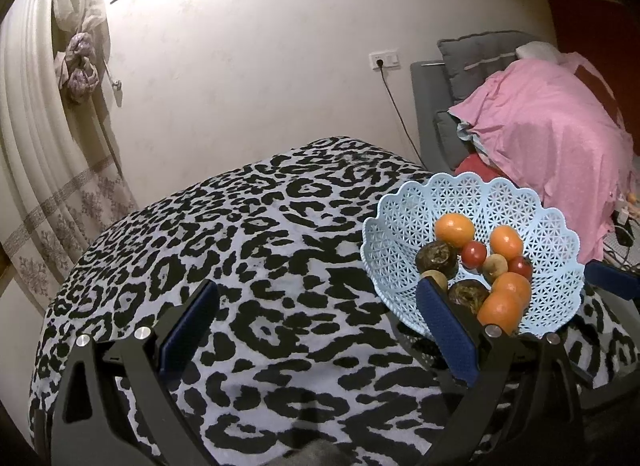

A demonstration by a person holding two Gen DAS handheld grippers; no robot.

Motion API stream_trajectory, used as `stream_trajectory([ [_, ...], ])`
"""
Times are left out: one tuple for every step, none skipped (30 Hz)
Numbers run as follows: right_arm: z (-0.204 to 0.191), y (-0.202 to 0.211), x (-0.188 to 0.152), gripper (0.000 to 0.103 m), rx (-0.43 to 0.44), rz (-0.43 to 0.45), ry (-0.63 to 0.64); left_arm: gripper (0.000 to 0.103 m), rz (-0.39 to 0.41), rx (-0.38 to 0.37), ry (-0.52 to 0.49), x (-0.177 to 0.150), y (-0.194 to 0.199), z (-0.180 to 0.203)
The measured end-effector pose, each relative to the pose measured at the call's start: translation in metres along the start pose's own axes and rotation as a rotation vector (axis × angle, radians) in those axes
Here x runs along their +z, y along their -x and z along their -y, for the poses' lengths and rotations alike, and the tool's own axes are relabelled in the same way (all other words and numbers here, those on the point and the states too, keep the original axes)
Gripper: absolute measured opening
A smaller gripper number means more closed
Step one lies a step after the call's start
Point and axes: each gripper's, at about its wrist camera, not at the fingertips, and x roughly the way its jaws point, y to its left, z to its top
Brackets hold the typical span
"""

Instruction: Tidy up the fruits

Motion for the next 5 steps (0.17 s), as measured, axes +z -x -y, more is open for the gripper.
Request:
stream_trajectory([
  [-0.001, 0.000, 0.000, 0.100, 0.000, 0.000, 0.000, 0.098, -0.004, -0.001, 0.005, 0.000, 0.000, -0.001],
  [-0.002, 0.001, 0.000, 0.100, 0.000, 0.000, 0.001, 0.098, -0.007, -0.001, 0.009, 0.000, 0.000, -0.003],
  [-0.003, 0.002, 0.000, 0.100, 0.000, 0.002, 0.004, 0.098, -0.011, 0.001, 0.017, -0.001, 0.000, -0.006],
  [-0.005, 0.002, 0.000, 0.100, 0.001, 0.003, 0.006, 0.098, -0.015, 0.005, 0.023, -0.001, 0.000, -0.009],
  [-0.007, 0.004, 0.001, 0.100, 0.003, 0.004, 0.009, 0.098, -0.019, 0.008, 0.028, -0.002, -0.001, -0.012],
])
